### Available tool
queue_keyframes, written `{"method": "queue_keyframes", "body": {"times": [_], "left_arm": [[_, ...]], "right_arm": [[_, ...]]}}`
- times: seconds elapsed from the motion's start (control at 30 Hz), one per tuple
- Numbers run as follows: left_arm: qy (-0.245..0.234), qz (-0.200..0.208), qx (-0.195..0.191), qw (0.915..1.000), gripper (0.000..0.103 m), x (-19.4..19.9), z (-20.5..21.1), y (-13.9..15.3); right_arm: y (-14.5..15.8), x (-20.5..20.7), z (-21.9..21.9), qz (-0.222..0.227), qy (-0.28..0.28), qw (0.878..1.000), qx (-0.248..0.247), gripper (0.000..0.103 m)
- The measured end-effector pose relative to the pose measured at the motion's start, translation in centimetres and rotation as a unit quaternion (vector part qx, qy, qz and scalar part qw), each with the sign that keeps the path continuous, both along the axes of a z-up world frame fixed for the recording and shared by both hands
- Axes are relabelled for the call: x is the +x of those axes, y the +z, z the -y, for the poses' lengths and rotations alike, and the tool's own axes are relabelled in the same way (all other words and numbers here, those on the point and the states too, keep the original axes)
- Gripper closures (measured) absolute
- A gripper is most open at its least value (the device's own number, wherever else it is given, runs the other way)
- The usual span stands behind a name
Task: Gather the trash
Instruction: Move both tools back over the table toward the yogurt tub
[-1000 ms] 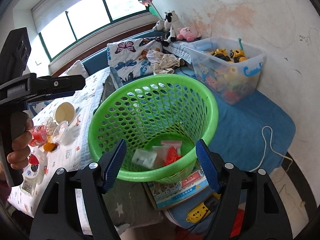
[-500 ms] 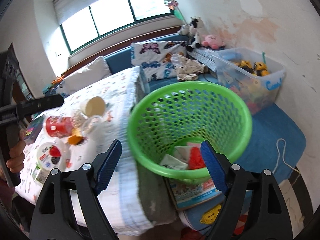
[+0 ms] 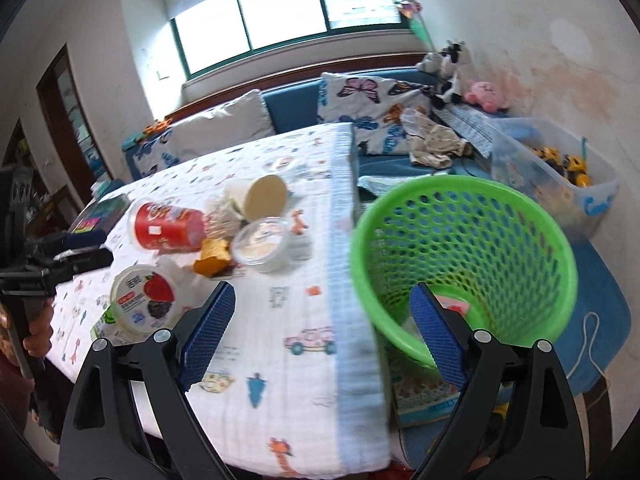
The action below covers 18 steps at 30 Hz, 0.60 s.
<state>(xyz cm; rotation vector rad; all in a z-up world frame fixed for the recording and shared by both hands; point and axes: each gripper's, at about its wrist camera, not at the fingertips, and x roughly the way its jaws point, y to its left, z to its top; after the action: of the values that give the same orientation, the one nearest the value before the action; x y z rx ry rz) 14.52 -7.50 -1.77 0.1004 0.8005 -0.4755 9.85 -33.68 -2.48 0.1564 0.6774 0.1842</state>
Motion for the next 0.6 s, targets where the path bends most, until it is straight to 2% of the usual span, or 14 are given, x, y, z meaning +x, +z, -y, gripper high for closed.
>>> {"method": "queue_keyframes", "body": {"times": [0.33, 0.6], "left_arm": [[0.031, -0.018, -0.002, 0.9994, 0.012, -3.3, -5.4, -2.7], [0.081, -0.013, -0.020, 0.9964, 0.012, -4.1, -9.4, -2.3]], "right_arm": [[-0.8, 0.8, -4.8, -0.015, 0.064, 0.998, 0.005, 0.014], [-2.9, 1.7, -10.2, -0.048, 0.149, 0.986, 0.055, 0.014]]}}
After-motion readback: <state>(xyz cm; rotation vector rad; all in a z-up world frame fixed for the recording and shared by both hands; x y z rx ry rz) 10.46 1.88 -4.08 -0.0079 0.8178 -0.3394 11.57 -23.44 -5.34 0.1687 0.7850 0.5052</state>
